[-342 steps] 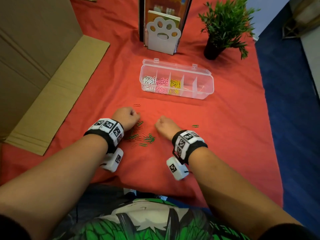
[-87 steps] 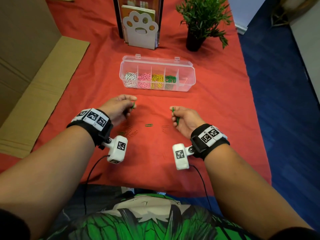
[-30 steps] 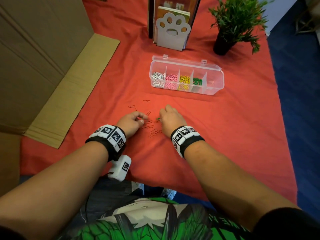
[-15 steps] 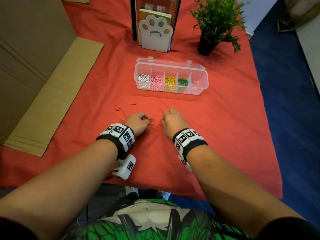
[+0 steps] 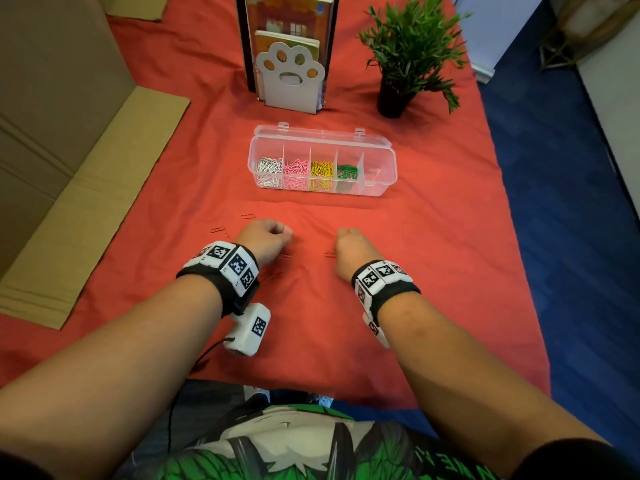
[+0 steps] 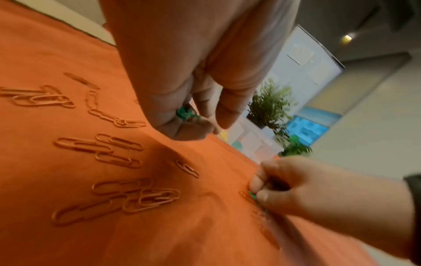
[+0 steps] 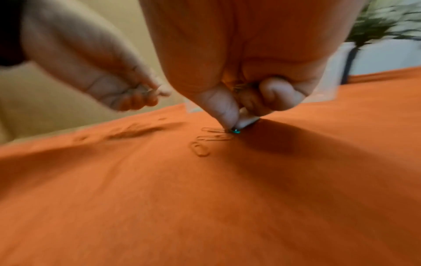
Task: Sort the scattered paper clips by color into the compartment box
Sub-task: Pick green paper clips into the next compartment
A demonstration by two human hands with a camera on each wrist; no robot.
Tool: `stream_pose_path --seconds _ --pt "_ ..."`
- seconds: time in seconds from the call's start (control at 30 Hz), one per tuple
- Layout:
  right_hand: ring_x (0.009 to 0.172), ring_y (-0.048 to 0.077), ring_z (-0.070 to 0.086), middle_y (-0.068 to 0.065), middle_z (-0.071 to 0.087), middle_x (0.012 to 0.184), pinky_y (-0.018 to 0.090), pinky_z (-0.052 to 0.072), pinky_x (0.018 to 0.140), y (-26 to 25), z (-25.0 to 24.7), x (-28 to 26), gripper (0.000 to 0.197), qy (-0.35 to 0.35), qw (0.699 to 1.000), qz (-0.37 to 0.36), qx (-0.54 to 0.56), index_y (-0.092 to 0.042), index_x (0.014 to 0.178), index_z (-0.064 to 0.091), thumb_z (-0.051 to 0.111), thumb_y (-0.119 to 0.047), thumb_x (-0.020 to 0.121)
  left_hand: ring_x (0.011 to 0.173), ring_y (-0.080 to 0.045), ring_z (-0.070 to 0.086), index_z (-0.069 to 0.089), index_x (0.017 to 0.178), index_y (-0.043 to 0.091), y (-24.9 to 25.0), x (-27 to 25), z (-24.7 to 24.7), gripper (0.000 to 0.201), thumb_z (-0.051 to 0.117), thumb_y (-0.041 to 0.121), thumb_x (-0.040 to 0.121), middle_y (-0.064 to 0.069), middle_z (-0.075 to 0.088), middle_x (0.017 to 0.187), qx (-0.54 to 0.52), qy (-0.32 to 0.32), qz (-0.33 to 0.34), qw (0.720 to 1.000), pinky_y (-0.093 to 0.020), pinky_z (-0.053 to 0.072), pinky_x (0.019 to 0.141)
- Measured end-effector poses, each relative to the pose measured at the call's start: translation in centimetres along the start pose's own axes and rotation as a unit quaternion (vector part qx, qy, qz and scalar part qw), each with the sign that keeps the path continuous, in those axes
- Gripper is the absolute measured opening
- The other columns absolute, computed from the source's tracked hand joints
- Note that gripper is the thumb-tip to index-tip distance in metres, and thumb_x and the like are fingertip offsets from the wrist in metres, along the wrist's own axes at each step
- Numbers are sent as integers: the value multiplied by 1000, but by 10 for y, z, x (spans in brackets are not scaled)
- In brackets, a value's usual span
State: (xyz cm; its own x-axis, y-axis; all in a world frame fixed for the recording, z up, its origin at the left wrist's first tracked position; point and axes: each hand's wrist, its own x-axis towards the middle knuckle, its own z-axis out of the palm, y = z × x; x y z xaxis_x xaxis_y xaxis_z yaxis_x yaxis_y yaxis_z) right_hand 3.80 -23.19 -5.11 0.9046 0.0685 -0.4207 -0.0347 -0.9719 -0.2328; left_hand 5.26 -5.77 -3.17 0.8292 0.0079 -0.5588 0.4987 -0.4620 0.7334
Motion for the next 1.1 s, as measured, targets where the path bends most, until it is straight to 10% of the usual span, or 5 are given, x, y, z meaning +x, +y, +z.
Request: stream_pose_path --seconds 0.47,0.8,0.9,1.0,1.1 --pt "113 35 50 15 52 115 40 45 93 18 -8 -11 26 39 994 -74 -66 -3 111 55 50 -10 87 100 -28 58 65 117 27 9 -2 50 32 60 29 86 -13 59 103 361 -42 202 909 -28 42 86" --pt "107 35 57 19 59 115 36 46 89 46 -9 -4 21 -19 1000 10 1 -5 106 57 47 -15 90 96 -29 61 70 98 14 -4 4 48 22 60 29 84 -11 60 102 420 -39 237 875 -33 49 83" --pt "75 25 57 4 61 73 30 43 71 52 -19 3 17 -14 973 67 220 -20 70 51 56 -16 86 88 -29 61 67 90 9 7 8 43 19 57 25 86 -14 66 93 319 -5 161 934 -32 47 79" --pt "43 9 40 0 53 61 19 31 42 49 -38 5 25 0 872 108 478 -20 64 48 54 -6 83 55 -19 55 56 71 11 35 15 39 21 50 16 90 -8 56 69 6 -51 16 999 -25 46 55" --pt "33 4 30 4 49 61 16 18 36 45 -61 3 21 21 772 123 624 -15 66 48 47 -3 83 56 -10 56 53 78 11 70 18 33 19 41 14 92 -3 54 71 -280 -103 -69 952 -21 49 54"
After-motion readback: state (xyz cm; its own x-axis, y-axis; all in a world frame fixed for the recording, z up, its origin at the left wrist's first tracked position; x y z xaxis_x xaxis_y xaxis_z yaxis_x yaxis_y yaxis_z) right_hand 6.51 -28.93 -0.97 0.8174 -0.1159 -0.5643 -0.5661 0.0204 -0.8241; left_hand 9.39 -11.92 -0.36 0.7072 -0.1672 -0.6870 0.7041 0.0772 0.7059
